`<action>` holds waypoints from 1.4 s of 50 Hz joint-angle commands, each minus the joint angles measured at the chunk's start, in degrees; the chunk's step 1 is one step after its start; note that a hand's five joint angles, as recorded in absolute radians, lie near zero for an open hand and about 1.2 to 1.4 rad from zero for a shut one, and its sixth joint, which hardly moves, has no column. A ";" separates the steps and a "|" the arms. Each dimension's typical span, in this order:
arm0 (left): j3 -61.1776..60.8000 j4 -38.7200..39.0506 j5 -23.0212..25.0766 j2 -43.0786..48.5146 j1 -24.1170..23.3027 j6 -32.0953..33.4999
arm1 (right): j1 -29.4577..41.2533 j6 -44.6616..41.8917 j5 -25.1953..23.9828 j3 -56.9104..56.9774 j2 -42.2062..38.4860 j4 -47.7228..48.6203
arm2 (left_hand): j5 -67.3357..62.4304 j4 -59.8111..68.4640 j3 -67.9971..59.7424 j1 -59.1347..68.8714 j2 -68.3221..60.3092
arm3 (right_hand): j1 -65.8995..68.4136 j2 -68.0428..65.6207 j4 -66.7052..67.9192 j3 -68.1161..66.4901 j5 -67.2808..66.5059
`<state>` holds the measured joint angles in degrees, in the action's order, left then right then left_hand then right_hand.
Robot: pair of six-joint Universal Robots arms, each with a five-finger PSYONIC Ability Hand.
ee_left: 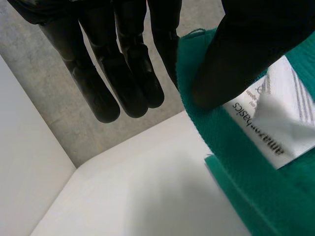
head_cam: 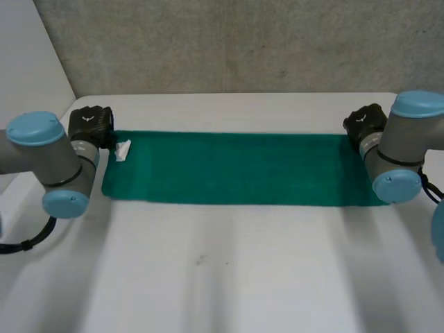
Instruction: Fold the towel.
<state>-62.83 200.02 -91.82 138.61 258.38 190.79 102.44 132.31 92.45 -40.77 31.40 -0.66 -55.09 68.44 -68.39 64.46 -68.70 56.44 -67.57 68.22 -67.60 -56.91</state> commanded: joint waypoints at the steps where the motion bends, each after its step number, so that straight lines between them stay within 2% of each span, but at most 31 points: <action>1: 7.63 0.98 0.76 6.67 -0.42 0.11 | 0.66 -0.12 0.10 11.41 -8.02 0.57 | -14.91 11.56 -11.61 15.54 -11.30 | 23.56 -12.43 11.78 -12.40 -13.09; 2: 7.90 2.11 0.93 7.46 -0.51 0.02 | 0.66 -0.12 0.10 12.37 -8.63 0.75 | -14.91 11.56 -11.61 15.54 -11.30 | 23.56 -12.43 11.78 -12.40 -13.09; 3: 7.90 2.12 0.94 7.46 -0.51 0.02 | 0.66 -0.03 0.19 13.86 -9.77 0.92 | -14.91 11.56 -11.61 15.54 -11.30 | 3.47 7.66 -8.31 7.70 7.00; 4: 7.55 5.17 1.81 8.07 -1.03 0.11 | 0.66 0.23 0.36 15.00 -10.39 1.01 | -14.91 11.56 -11.61 15.54 -11.30 | -29.70 40.83 -41.48 40.87 40.17; 5: 7.37 6.24 2.51 8.25 -1.30 0.11 | 0.74 0.41 0.36 15.28 -10.66 1.10 | -2.11 -1.24 1.19 2.74 1.50 | -42.19 53.32 -53.97 53.36 52.66; 6: 7.20 7.30 3.21 8.34 -1.56 0.11 | 0.74 0.67 0.28 15.45 -10.66 1.10 | 13.50 -16.85 16.81 -12.88 17.12 | -46.44 57.57 -58.22 57.60 56.91; 8: 6.59 8.88 4.97 8.34 -2.00 0.11 | 0.74 1.46 0.36 15.37 -10.57 1.01 | 48.81 -52.16 52.11 -48.19 52.43 | -46.44 57.57 -58.22 57.60 56.91; 9: 6.06 9.59 5.68 8.17 -2.18 0.20 | 0.83 2.07 0.45 15.37 -10.31 1.01 | 55.09 -58.44 58.39 -54.46 58.70 | -46.44 57.57 -58.22 57.60 56.91; 13: 2.28 11.53 7.09 6.15 -3.06 0.20 | 1.01 8.83 0.80 12.47 -8.03 0.13 | 55.09 -58.44 58.39 -54.46 58.70 | -46.44 57.57 -58.22 57.60 56.91; 17: -4.12 11.44 6.91 -0.52 -3.15 0.02 | 0.05 14.63 -0.25 4.50 -0.49 -1.27 | 55.09 -58.44 58.39 -54.46 58.70 | -46.44 57.57 -58.22 57.60 56.91; 19: -5.45 11.35 6.91 -1.84 -3.23 0.02 | -0.05 17.27 -2.61 -4.10 5.92 -2.59 | 55.09 -58.44 58.39 -54.46 58.70 | -46.44 57.57 -58.22 57.60 56.91; 21: -10.19 11.18 6.91 -6.15 -3.15 -0.07 | -0.13 17.98 -4.29 -8.08 8.84 -2.86 | 55.09 -58.44 58.39 -54.46 58.70 | -46.44 57.57 -58.22 57.60 56.91; 23: -12.74 11.09 6.91 -8.43 -3.15 -0.07 | -1.01 18.60 -7.79 -15.45 14.19 -3.29 | 55.09 -58.44 58.39 -54.46 58.70 | -46.44 57.57 -58.22 57.60 56.91; 28: -22.05 10.83 7.00 -16.07 -2.80 -0.33 | -5.31 20.44 -10.71 -23.82 19.48 -5.40 | 55.09 -58.44 58.39 -54.46 58.70 | -46.44 57.57 -58.22 57.60 56.91; 36: -33.30 10.82 7.35 -24.34 -2.44 -0.77 | -8.22 22.56 -11.59 -29.98 20.19 -6.72 | 55.09 -58.44 58.39 -54.46 58.70 | -39.30 50.42 -51.07 50.46 49.76; 42: -36.84 10.91 7.35 -25.32 -2.97 -1.21 | -9.71 22.56 -11.59 -30.95 19.23 -5.67 | 55.09 -58.44 58.39 -54.46 58.70 | -33.25 44.38 -45.03 44.42 43.72; 46: -37.36 10.82 7.26 -25.32 -2.88 -1.21 | -10.59 22.56 -11.85 -29.99 15.71 -4.00 | 55.09 -58.44 58.39 -54.46 58.70 | -26.69 37.82 -38.47 37.86 37.16; 50: -37.36 10.82 7.26 -25.32 -2.62 -1.21 | -11.56 22.47 -11.77 -29.46 14.21 -1.28 | 55.09 -58.44 58.39 -54.46 58.70 | 7.71 3.42 -4.07 3.46 2.76; 51: -37.36 10.91 7.26 -25.32 -2.53 -1.21 | -12.34 22.47 -11.77 -29.37 14.21 -0.06 | 55.09 -58.44 58.39 -54.46 58.70 | 23.40 -12.27 11.62 -12.24 -12.94; 58: -37.37 10.91 7.18 -25.32 -2.44 -1.21 | -15.16 21.68 -9.84 -28.76 14.04 0.66 | 55.09 -58.44 58.39 -54.46 58.70 | 23.56 -12.43 11.78 -12.40 -13.09; 62: -37.45 10.82 7.09 -25.32 -2.44 -1.21 | -17.62 20.80 -6.94 -28.67 15.09 1.71 | 55.09 -58.44 58.39 -54.46 58.70 | 23.56 -12.43 11.78 -12.40 -13.09; 70: -37.98 10.82 7.00 -25.58 -2.53 -1.21 | -22.46 6.57 -5.70 -26.21 17.55 1.10 | 55.09 -58.44 58.39 -54.46 58.70 | 23.56 -12.43 11.78 -12.40 -13.09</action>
<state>-100.46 210.86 -84.71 113.20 255.93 189.58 82.53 148.13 86.31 -68.23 47.74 0.82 -2.66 11.76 -12.34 12.01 -11.69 54.95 -67.41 68.13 -67.56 -55.57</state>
